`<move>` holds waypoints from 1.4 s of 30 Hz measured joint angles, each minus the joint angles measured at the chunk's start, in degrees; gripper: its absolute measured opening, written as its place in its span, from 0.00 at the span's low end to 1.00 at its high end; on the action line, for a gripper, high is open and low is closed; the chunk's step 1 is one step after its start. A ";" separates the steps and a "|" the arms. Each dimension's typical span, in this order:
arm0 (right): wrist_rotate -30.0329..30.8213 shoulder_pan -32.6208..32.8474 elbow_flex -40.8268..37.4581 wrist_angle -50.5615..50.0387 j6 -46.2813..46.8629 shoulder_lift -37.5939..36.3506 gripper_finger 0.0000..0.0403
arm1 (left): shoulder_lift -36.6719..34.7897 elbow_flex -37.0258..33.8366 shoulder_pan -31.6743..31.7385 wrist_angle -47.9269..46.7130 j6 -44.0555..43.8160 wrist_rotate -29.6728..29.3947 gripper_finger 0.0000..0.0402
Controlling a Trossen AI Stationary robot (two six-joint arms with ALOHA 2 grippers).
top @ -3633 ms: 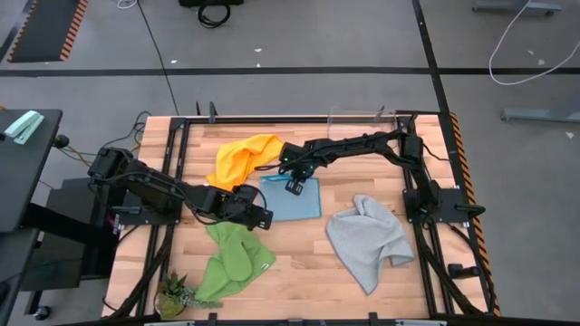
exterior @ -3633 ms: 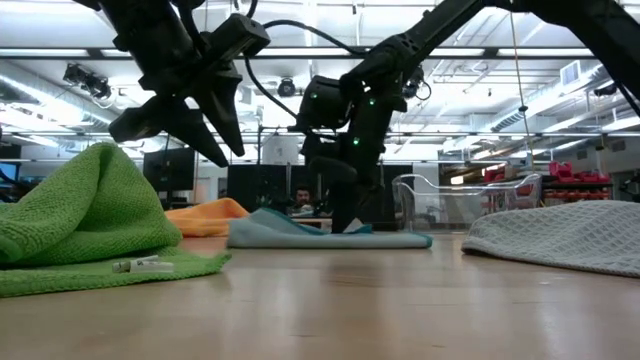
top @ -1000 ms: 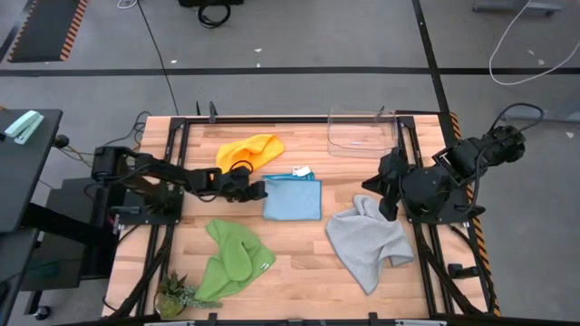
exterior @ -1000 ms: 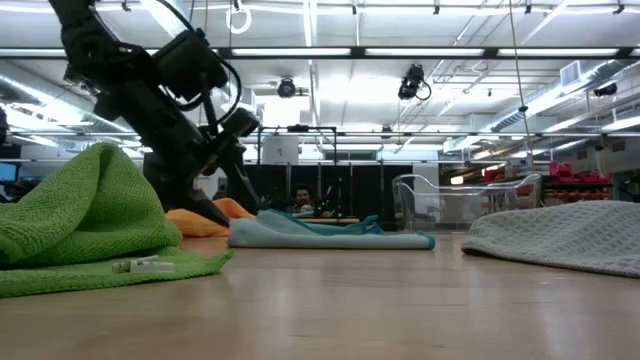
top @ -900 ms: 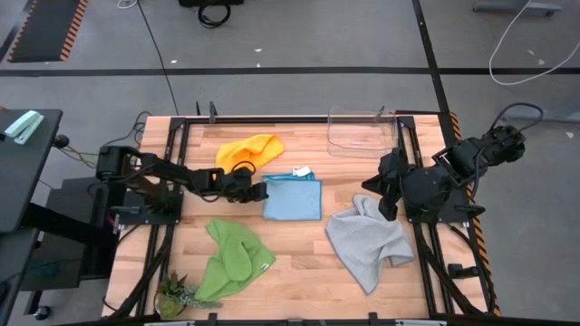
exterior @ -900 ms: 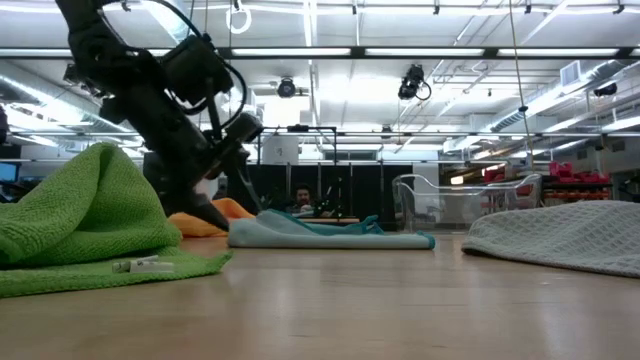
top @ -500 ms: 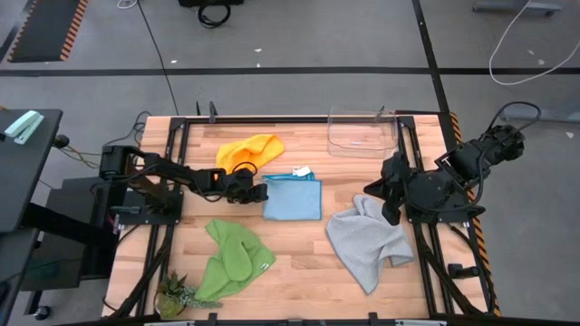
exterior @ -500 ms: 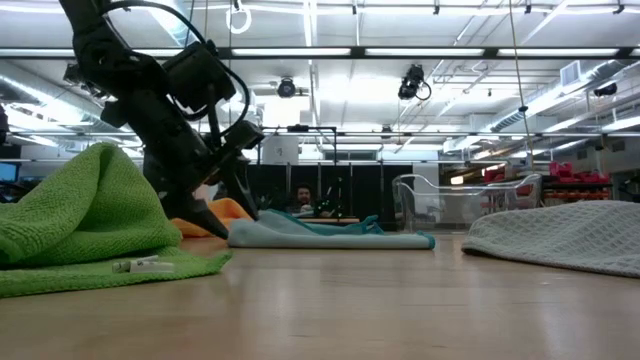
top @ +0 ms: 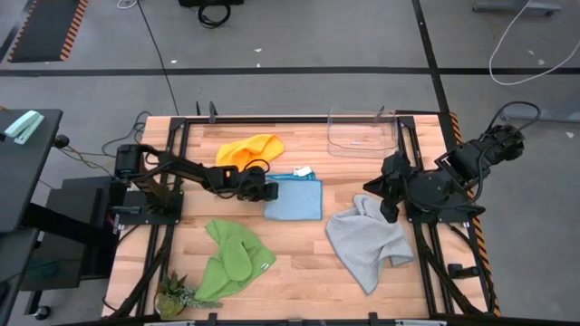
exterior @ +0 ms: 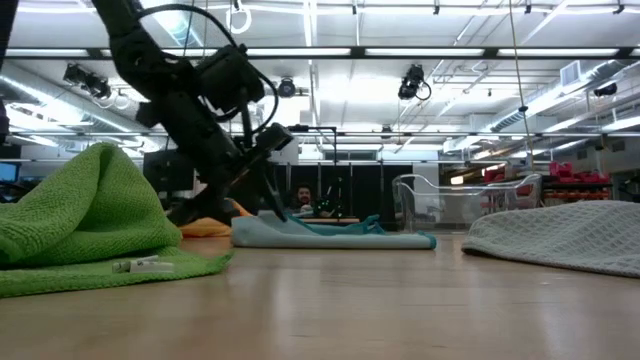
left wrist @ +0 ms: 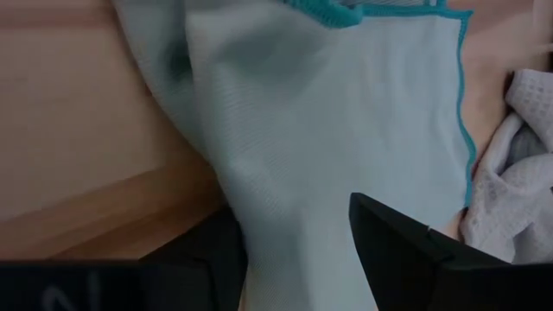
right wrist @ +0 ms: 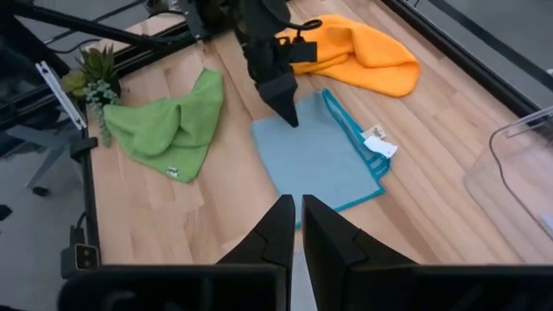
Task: Fold microfiber towels
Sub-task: Put the blue microfiber cloth into the transparent bin
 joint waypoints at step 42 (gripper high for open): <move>0.85 2.61 0.00 -0.53 1.00 0.00 0.08 | 6.58 22.10 2.90 0.25 15.43 -1.95 0.03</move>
